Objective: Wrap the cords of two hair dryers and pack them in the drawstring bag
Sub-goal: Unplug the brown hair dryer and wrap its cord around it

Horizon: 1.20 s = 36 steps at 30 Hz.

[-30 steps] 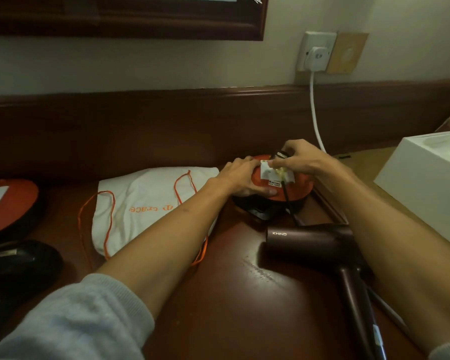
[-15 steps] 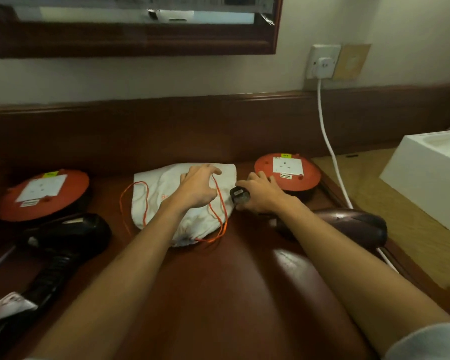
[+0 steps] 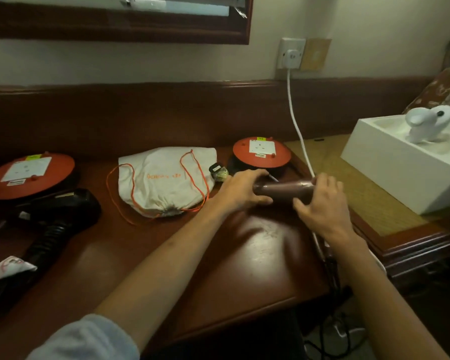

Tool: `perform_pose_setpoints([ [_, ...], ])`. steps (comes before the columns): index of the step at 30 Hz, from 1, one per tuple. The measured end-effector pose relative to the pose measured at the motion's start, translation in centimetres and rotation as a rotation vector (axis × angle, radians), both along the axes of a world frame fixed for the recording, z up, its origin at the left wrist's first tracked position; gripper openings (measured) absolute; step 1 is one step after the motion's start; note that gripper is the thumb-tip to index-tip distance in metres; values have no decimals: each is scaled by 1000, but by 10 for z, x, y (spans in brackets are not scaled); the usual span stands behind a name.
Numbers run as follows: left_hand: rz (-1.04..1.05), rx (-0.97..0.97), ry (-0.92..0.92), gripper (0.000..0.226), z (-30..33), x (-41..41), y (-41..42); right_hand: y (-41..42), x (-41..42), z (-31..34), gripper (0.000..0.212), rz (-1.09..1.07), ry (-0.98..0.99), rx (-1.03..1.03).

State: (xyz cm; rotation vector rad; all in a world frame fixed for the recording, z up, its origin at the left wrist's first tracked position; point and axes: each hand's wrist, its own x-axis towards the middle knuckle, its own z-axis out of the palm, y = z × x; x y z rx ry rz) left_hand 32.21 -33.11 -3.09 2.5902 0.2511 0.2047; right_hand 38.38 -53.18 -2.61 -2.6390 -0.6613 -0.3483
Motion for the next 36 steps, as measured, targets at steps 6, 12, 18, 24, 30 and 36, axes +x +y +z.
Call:
perform_pose_setpoints([
  [6,97,231,-151,59,-34,2,-15,-44,-23,-42,55,-58,382,-65],
  [12,168,249,-104,57,-29,-13,-19,-51,-20,-18,37,59,329,119],
  [18,20,408,-286,103,-1,-47,-23,-34,-19,56,29,311,251,-141],
  [24,-174,561,-331,64,19,-73,5,27,-51,106,31,621,307,-332],
  [30,4,277,-307,52,4,-119,36,63,-64,138,45,623,210,-289],
  [36,247,-131,-350,41,-19,-158,49,55,-85,117,27,740,434,435],
])
